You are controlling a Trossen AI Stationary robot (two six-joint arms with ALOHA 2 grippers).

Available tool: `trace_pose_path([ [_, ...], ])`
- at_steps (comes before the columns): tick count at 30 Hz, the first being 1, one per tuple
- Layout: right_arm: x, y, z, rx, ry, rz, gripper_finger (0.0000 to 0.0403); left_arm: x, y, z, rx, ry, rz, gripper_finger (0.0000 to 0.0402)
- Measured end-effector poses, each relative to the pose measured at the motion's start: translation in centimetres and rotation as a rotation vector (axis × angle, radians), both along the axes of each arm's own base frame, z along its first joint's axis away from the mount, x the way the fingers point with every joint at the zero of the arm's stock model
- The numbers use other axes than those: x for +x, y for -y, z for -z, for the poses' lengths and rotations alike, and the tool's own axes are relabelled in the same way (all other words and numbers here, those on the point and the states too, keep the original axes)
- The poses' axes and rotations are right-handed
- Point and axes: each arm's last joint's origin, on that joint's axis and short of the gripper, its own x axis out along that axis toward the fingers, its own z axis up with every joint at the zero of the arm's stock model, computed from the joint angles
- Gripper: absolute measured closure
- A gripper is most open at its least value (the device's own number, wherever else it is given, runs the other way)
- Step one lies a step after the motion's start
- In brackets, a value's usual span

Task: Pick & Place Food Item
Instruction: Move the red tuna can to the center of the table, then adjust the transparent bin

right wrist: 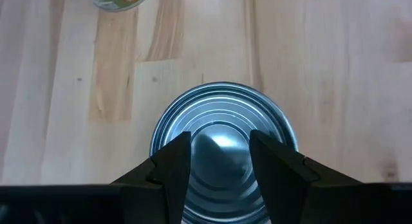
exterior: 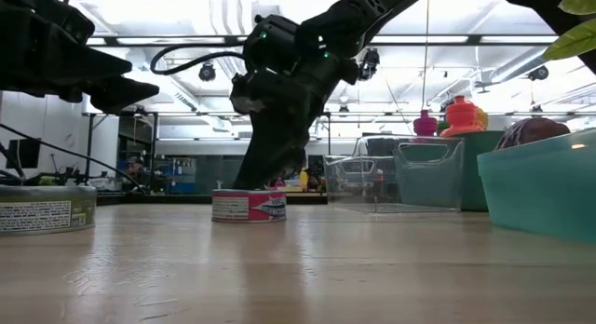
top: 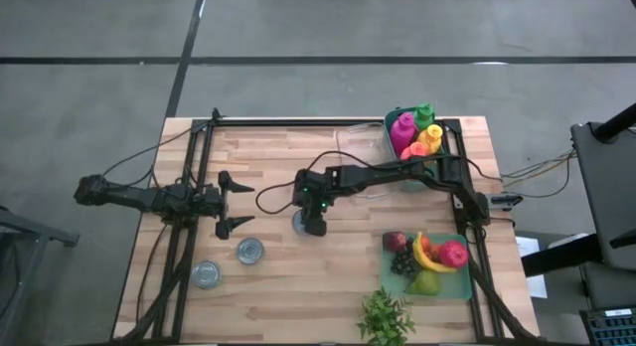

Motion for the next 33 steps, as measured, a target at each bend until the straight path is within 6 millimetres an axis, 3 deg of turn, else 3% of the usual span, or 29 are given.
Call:
trace_pose_path([
  [13, -2.1, -1.2, -6.5, -0.124, 0.072, 0.003, 0.0245, 0.0, 0.0, 0.0, 0.0, -0.001, 0.0, 0.0011],
  [23, -4.9, -7.0, -11.8, -0.204, 0.199, -0.164, 0.0245, 0.0, 0.0, 0.1, 0.001, -0.008, 0.0, 0.0011],
  [28, -6.3, -8.1, -12.8, -0.24, 0.307, -0.152, 0.0245, 0.1, 0.0, 0.1, 0.002, -0.01, 0.0, 0.0011],
  [33, -8.1, -7.6, -12.0, -0.27, 0.382, -0.031, 0.0245, 0.1, 0.0, 0.1, 0.002, -0.014, 0.0, 0.0011],
])
